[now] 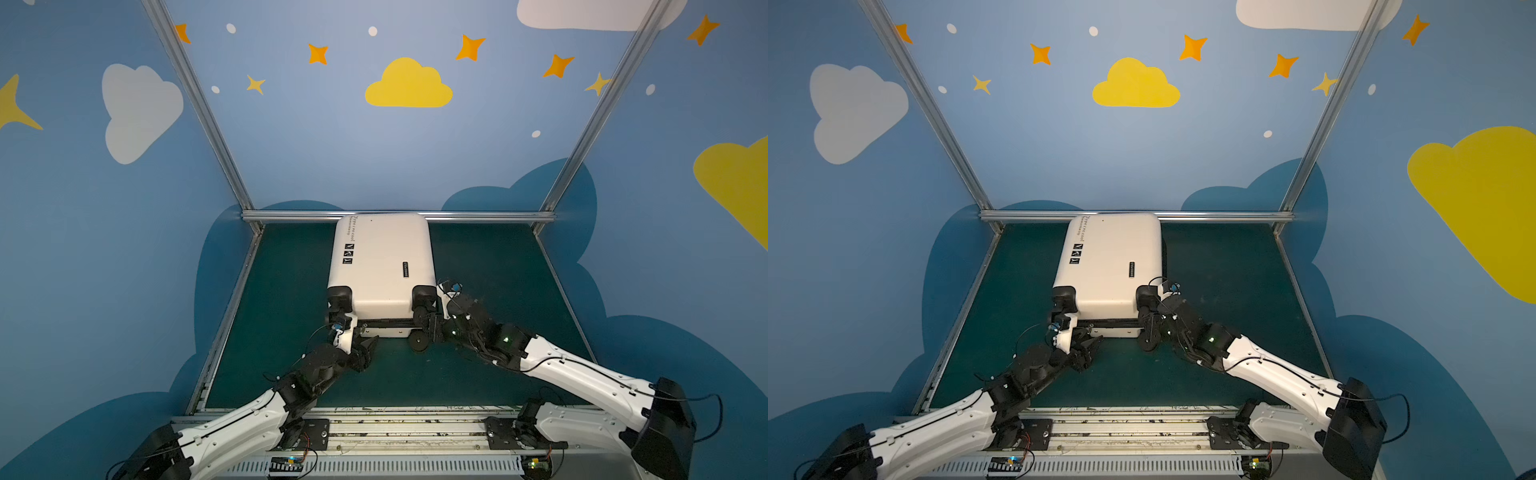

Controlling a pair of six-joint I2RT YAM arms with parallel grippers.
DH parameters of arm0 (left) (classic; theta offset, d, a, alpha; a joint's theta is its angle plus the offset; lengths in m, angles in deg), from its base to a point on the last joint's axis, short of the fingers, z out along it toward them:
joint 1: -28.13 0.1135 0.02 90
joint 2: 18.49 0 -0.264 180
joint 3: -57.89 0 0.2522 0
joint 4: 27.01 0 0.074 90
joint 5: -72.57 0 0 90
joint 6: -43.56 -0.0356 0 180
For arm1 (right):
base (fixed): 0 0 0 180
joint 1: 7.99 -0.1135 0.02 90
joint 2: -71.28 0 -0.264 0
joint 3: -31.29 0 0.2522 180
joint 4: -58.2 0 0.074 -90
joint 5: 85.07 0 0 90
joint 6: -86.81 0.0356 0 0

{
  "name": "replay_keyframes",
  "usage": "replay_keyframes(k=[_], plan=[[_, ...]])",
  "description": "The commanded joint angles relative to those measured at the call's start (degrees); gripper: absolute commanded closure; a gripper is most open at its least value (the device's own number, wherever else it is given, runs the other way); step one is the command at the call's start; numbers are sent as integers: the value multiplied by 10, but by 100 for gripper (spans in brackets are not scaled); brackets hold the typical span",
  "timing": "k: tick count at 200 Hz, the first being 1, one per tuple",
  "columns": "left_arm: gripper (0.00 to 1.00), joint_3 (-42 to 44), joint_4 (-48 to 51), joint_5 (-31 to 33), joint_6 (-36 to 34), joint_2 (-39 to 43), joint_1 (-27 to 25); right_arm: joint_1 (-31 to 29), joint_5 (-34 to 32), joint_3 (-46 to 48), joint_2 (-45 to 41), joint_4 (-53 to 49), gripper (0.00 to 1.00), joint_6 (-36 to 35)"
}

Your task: Pack the luggage

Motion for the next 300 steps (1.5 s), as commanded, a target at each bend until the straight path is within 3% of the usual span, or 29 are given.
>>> replay_keyframes(k=[1, 20, 54, 138, 201, 228, 261, 300], plan=[[34, 19, 28, 66, 15, 16, -2, -24, 62, -28, -25, 62, 100, -96], [34, 21, 39, 88, 17, 22, -1, -16, 43, -19, -41, 67, 100, -106], [34, 22, 26, 72, 13, 11, 1, -10, 51, -23, -41, 61, 100, -107], [39, -2, -84, 57, -5, -109, 4, -10, 78, -31, -10, 61, 100, -93], [48, -17, -119, 66, -17, -144, 4, -10, 78, -31, -4, 58, 100, -88], [56, -16, -141, 62, -12, -154, 6, -10, 80, -30, -2, 55, 100, -87], [55, -25, -131, 49, -6, -142, -1, -10, 79, -30, -2, 52, 100, -86], [46, -18, -110, 81, 13, -111, -15, -10, 75, -29, -3, 52, 100, -86]])
